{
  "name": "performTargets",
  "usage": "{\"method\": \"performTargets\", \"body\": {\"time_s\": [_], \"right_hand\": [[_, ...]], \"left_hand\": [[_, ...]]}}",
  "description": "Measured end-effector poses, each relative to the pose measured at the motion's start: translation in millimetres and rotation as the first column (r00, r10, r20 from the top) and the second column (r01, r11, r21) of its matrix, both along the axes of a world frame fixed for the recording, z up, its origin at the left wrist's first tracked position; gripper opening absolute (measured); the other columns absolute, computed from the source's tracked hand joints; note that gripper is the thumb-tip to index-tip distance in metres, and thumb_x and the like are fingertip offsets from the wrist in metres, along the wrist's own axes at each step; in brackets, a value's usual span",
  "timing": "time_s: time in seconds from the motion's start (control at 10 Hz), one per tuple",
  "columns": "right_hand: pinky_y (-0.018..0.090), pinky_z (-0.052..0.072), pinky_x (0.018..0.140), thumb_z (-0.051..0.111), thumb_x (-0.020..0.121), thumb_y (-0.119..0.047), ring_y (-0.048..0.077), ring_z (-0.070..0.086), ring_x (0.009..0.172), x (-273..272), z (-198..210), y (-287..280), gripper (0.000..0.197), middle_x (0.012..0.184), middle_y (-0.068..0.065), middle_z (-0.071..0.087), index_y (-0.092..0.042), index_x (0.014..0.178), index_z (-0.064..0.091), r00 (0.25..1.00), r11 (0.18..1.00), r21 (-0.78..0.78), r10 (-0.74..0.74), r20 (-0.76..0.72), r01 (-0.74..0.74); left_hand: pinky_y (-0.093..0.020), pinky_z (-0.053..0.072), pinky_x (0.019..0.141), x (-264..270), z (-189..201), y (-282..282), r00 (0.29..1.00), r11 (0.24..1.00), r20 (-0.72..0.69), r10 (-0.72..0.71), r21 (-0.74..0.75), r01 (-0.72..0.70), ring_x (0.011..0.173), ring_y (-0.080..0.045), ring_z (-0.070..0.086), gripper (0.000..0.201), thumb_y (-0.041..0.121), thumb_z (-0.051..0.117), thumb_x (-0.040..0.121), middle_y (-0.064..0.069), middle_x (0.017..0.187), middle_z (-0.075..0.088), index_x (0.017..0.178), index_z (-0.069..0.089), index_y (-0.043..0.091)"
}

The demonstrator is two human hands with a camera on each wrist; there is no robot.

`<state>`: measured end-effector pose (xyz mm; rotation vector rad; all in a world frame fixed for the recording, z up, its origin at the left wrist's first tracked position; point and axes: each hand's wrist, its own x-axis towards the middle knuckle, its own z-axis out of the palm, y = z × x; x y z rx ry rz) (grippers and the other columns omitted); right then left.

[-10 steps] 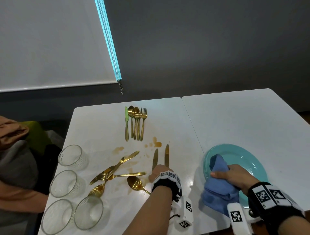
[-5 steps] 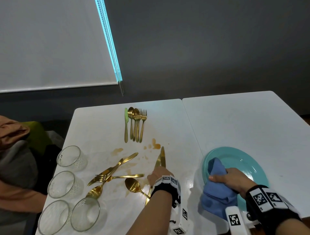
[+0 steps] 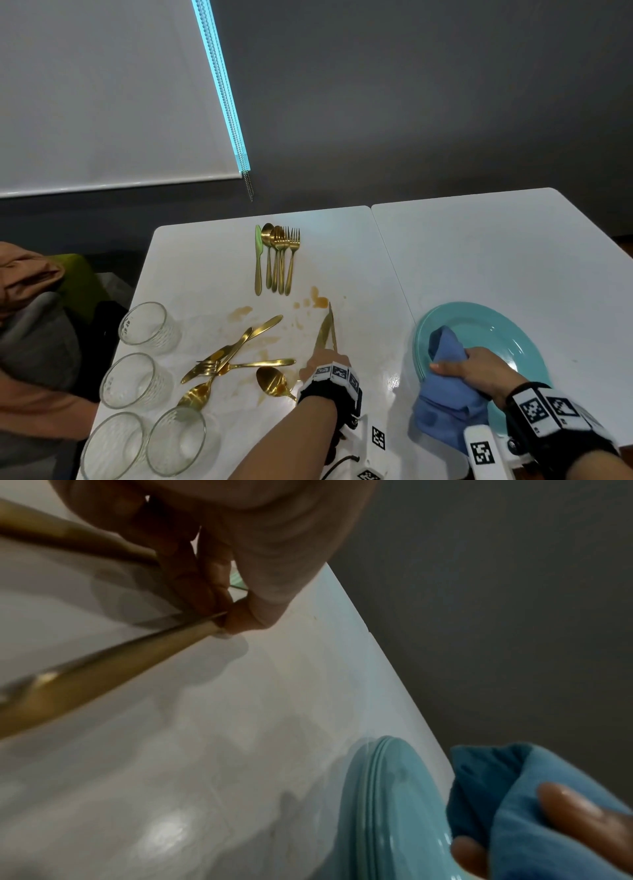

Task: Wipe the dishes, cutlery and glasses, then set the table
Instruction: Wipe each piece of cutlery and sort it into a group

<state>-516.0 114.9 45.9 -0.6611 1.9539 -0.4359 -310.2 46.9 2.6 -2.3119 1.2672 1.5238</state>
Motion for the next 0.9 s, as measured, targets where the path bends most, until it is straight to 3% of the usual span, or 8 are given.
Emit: {"method": "performTargets", "body": {"time_s": [0.1, 0.2, 0.3, 0.4, 0.5, 0.7, 0.8, 0.9], "right_hand": [[0.026, 0.046, 0.058, 0.076, 0.076, -0.022, 0.022, 0.061, 0.076, 0.2, 1.4, -0.5, 0.023, 0.083, 0.011, 0.066, -0.004, 0.082, 0.062, 1.0, 1.0, -0.004, 0.004, -0.012, -0.004], [0.026, 0.047, 0.059, 0.075, 0.078, -0.021, 0.022, 0.061, 0.075, 5.3, 4.4, -4.5, 0.022, 0.082, 0.011, 0.066, -0.004, 0.08, 0.061, 1.0, 1.0, -0.022, 0.006, -0.015, -0.006], [0.026, 0.047, 0.061, 0.074, 0.078, -0.022, 0.022, 0.062, 0.076, 17.3, 9.4, -12.5, 0.022, 0.081, 0.011, 0.066, -0.003, 0.079, 0.062, 1.0, 0.998, -0.053, 0.019, -0.01, -0.019], [0.027, 0.048, 0.063, 0.075, 0.077, -0.025, 0.022, 0.062, 0.076, 33.7, 14.1, -23.0, 0.027, 0.083, 0.011, 0.067, -0.001, 0.084, 0.064, 0.998, 0.995, -0.08, 0.062, -0.018, -0.063], [0.029, 0.05, 0.068, 0.074, 0.078, -0.029, 0.025, 0.063, 0.082, 51.5, 17.0, -33.9, 0.036, 0.091, 0.014, 0.068, 0.001, 0.094, 0.064, 0.997, 0.99, -0.115, 0.083, -0.008, -0.083], [0.031, 0.052, 0.071, 0.062, 0.086, -0.041, 0.028, 0.062, 0.095, 93.9, 19.2, -51.1, 0.048, 0.104, 0.014, 0.064, -0.002, 0.112, 0.056, 0.987, 0.989, -0.145, 0.02, 0.161, 0.003], [0.032, 0.051, 0.067, 0.06, 0.088, -0.039, 0.028, 0.061, 0.093, 117.9, 16.5, -55.9, 0.046, 0.098, 0.012, 0.063, 0.0, 0.112, 0.054, 0.932, 0.98, -0.133, -0.096, 0.348, 0.15], [0.042, 0.054, 0.08, 0.064, 0.086, -0.035, 0.034, 0.063, 0.097, 136.0, 7.2, -62.3, 0.051, 0.105, 0.021, 0.066, 0.008, 0.112, 0.057, 0.889, 0.964, -0.141, -0.145, 0.435, 0.227]], "left_hand": [[-0.031, 0.041, 0.102, 11.9, 5.0, -0.8, 0.965, 0.961, 0.072, -0.253, -0.1, 0.259, 0.121, -0.025, 0.053, 0.041, 0.025, 0.042, 0.098, -0.015, 0.136, 0.052, 0.132, 0.05, 0.003], [-0.031, 0.047, 0.091, 26.5, 3.2, -1.1, 0.793, 0.779, 0.182, -0.582, -0.157, 0.607, 0.098, -0.021, 0.052, 0.034, 0.02, 0.044, 0.097, -0.013, 0.131, 0.055, 0.128, 0.052, 0.009], [-0.027, 0.045, 0.065, 40.8, 17.6, 1.4, 0.753, 0.75, 0.154, -0.64, -0.087, 0.656, 0.106, -0.031, 0.058, 0.028, 0.01, 0.041, 0.095, -0.015, 0.119, 0.058, 0.12, 0.052, 0.007], [-0.031, 0.048, 0.082, 48.0, 20.4, 1.8, 0.833, 0.824, 0.113, -0.542, -0.122, 0.553, 0.103, -0.03, 0.058, 0.026, 0.018, 0.042, 0.096, -0.01, 0.098, 0.058, 0.115, 0.057, 0.007], [-0.028, 0.046, 0.079, 57.0, 21.4, 3.5, 0.928, 0.898, 0.03, -0.37, -0.244, 0.366, 0.095, -0.024, 0.059, 0.017, 0.027, 0.048, 0.091, 0.0, 0.077, 0.053, 0.081, 0.054, 0.015], [-0.024, 0.044, 0.084, 76.3, 32.3, 12.1, 0.948, 0.896, -0.093, -0.303, -0.365, 0.251, 0.106, -0.022, 0.058, 0.025, 0.026, 0.044, 0.094, -0.005, 0.116, 0.063, 0.115, 0.057, 0.019], [-0.018, 0.041, 0.072, 82.8, 37.6, 13.4, 0.926, 0.871, -0.19, -0.325, -0.441, 0.216, 0.098, -0.021, 0.06, 0.024, 0.019, 0.041, 0.095, -0.006, 0.107, 0.066, 0.112, 0.057, 0.02], [-0.011, 0.041, 0.044, 88.1, 49.5, 17.0, 0.877, 0.852, -0.289, -0.384, -0.477, 0.216, 0.057, -0.008, 0.054, 0.022, 0.005, 0.036, 0.093, 0.003, 0.075, 0.054, 0.102, 0.049, 0.021]]}}
